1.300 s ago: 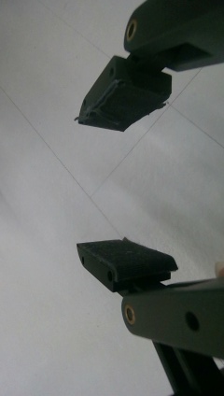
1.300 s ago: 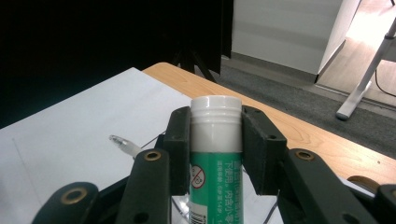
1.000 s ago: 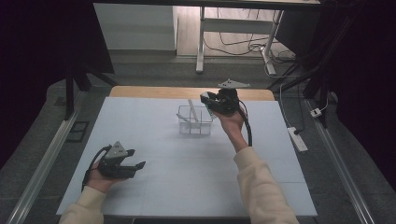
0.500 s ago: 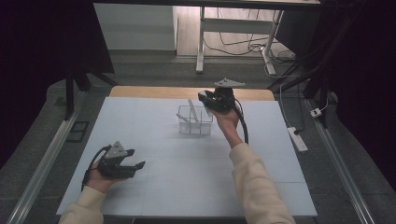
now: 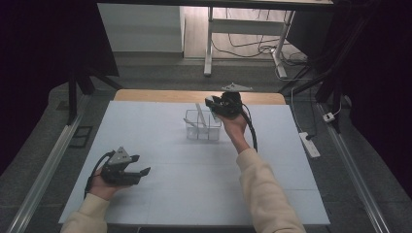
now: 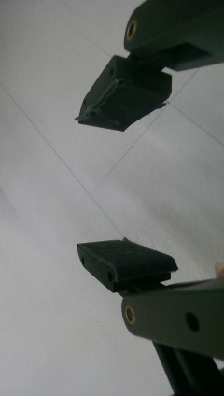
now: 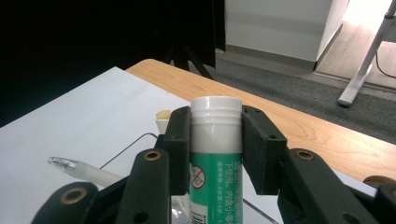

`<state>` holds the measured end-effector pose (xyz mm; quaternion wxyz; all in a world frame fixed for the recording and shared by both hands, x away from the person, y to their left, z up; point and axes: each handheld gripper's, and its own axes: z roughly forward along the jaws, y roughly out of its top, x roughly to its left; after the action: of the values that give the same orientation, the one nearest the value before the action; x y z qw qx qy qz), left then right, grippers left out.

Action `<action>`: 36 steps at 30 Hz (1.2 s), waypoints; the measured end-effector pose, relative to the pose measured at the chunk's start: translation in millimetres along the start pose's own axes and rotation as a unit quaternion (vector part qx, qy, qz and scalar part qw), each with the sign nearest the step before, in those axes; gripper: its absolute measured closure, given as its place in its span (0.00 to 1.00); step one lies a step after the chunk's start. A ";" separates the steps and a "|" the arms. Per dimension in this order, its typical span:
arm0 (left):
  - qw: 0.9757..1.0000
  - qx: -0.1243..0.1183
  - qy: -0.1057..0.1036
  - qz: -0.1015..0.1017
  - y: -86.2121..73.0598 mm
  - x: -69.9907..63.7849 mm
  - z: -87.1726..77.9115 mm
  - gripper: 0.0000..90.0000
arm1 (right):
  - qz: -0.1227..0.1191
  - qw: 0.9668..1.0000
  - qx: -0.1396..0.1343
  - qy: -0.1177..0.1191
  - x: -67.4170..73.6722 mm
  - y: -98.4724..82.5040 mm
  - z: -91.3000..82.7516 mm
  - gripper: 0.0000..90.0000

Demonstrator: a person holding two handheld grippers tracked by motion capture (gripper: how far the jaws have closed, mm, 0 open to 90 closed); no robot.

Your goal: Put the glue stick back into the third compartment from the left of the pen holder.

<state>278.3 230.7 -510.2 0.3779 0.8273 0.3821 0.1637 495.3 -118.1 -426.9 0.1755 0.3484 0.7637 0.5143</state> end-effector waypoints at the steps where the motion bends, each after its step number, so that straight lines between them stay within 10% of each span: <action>1: 1.000 0.000 -0.001 0.000 0.0 -0.1 0.2 0.38 | 0.002 1.000 -0.001 0.002 -0.2 -0.4 0.4 0.71; 36: 1.000 0.001 0.003 0.000 -0.6 0.5 -0.3 0.37 | -0.020 0.998 0.054 0.015 -7.9 -35.7 -53.4 0.54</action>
<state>278.2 231.4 -510.4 0.3756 0.8272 0.3838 0.1657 454.8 -167.3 -438.1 0.1549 0.3344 0.7997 0.4740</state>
